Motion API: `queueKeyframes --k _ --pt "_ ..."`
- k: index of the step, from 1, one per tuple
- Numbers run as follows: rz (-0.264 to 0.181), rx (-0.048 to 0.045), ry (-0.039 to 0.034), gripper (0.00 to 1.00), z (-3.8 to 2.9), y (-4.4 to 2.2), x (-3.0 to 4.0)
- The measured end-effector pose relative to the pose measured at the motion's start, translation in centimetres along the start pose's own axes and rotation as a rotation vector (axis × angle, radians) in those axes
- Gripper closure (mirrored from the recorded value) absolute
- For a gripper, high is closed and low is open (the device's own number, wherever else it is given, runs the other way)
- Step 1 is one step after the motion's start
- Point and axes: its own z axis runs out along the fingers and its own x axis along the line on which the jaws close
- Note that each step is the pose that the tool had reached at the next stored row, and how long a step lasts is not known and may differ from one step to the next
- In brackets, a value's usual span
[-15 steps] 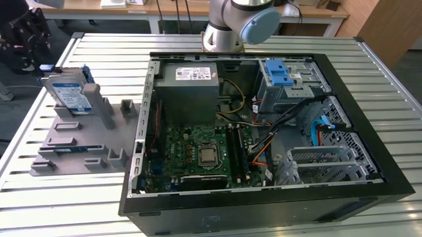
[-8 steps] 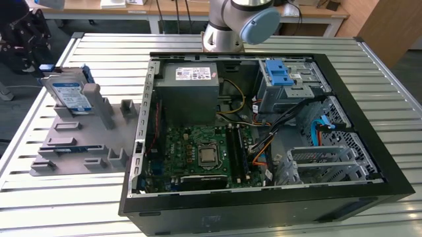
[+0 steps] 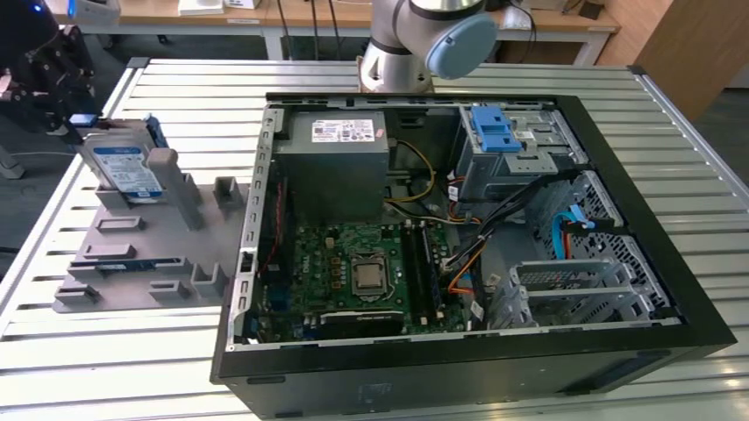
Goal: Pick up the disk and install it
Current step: 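Pick up the disk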
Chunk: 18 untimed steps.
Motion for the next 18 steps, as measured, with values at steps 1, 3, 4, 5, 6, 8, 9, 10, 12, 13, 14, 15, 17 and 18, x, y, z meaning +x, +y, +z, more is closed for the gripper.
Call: queueKeyframes --k 1,3,4,5,6,8,9,10,12,13,14,15,17,18 --pt "0.000 0.0001 0.0000 0.41 0.15 0.00 -0.03" --pt "0.000 -0.0001 0.0000 0.41 0.31 0.00 -0.10" --pt "0.000 0.0000 0.0000 0.43 0.36 0.00 -0.14" --pt "0.000 0.0001 -0.0001 0.43 0.40 0.01 -0.18" --pt "0.000 0.0002 -0.0001 0.49 0.43 0.01 -0.21" --pt "0.000 0.0000 0.0027 0.49 0.58 0.01 -0.22" --pt "0.000 -0.0005 0.0066 0.49 0.67 0.01 -0.22" --pt "0.000 -0.0007 0.0113 0.49 0.74 0.01 -0.23" --pt "0.000 -0.0008 0.0163 0.49 0.88 0.00 -0.24" --pt "0.000 -0.0010 0.0164 0.49 0.96 0.00 -0.25" --pt "0.000 -0.0010 0.0164 0.49 1.05 0.00 -0.25" --pt "0.000 -0.0011 0.0164 0.49 1.13 0.00 -0.25" --pt "0.000 -0.0013 0.0164 0.49 1.31 0.00 -0.26" --pt "0.000 -0.0015 0.0165 0.49 1.39 0.00 -0.26"
